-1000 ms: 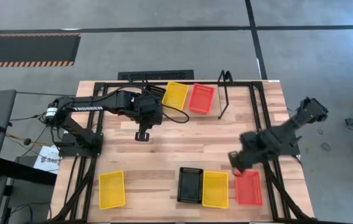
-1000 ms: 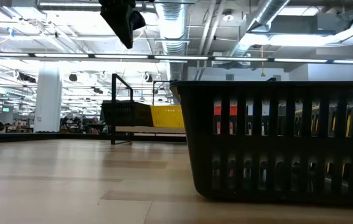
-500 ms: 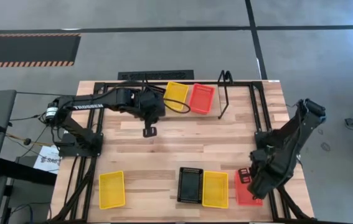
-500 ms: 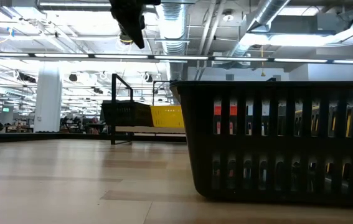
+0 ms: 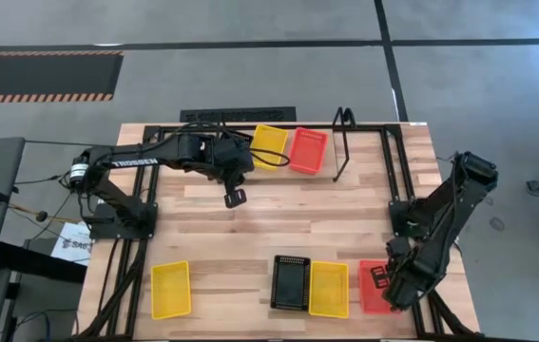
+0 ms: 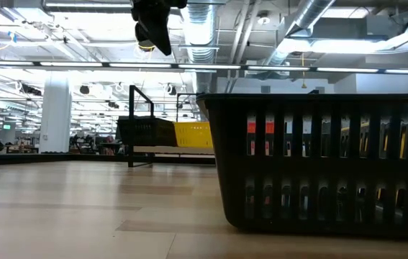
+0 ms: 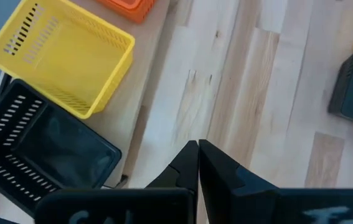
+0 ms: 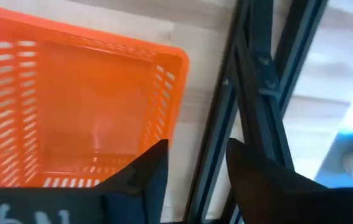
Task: Stack baskets on shelf by color
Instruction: Stack the orange bin on top of the other orange bin on the shelf
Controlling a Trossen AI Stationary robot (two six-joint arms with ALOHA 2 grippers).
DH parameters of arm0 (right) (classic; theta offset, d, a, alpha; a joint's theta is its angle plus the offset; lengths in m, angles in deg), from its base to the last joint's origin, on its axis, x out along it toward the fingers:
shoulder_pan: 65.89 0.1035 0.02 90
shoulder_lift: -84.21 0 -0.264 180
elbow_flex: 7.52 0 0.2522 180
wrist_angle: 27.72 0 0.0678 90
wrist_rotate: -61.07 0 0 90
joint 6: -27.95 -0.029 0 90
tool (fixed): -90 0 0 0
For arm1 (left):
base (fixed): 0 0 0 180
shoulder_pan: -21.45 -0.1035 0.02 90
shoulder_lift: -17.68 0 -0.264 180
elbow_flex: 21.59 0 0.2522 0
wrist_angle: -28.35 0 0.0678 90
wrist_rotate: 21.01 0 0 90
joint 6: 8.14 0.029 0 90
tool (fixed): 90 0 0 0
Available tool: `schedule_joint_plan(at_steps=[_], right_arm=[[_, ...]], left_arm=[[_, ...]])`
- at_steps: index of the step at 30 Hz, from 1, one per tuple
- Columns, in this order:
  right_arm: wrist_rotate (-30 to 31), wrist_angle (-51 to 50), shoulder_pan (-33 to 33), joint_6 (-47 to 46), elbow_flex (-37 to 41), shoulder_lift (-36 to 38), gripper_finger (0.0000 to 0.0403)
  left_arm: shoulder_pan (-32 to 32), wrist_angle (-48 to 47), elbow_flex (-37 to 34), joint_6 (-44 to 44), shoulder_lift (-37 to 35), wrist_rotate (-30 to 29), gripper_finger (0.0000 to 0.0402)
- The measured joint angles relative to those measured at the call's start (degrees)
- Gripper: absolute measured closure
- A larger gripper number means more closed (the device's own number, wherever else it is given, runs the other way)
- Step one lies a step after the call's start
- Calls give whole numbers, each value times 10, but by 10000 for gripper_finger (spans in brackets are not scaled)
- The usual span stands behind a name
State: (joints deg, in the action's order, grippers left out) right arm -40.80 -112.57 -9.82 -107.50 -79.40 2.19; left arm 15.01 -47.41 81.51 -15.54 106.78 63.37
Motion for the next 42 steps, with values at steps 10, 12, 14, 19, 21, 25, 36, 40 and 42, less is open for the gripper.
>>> schedule_joint_plan(at_steps=[10, 12, 14, 19, 21, 25, 36, 40, 42], right_arm=[[-8, 132, -42, -9, 77, -11, 208], [-10, 154, -41, -9, 88, -17, 213], [-17, 173, -40, -9, 100, -23, 217], [-19, 181, -40, -6, 106, -37, 220], [-19, 184, -40, -2, 106, -36, 225], [-18, 195, -39, 7, 106, -36, 276], [-10, 174, -32, 27, 104, -28, 393], [27, 140, -34, 30, 94, 6, 396], [55, 94, -41, 35, 73, 27, 396]], left_arm=[[13, -1, 0, 10, 0, 0, 401], [13, -3, 0, 11, 0, 0, 401], [13, -3, 0, 19, 0, 1, 401], [13, -3, 0, 33, 0, 8, 401], [13, -3, 0, 33, 0, 8, 402], [13, -3, 0, 33, 0, 8, 401], [13, -2, 0, 33, 0, 7, 401], [13, -3, 0, 33, 0, 7, 402], [13, -3, 0, 33, 0, 7, 401]])
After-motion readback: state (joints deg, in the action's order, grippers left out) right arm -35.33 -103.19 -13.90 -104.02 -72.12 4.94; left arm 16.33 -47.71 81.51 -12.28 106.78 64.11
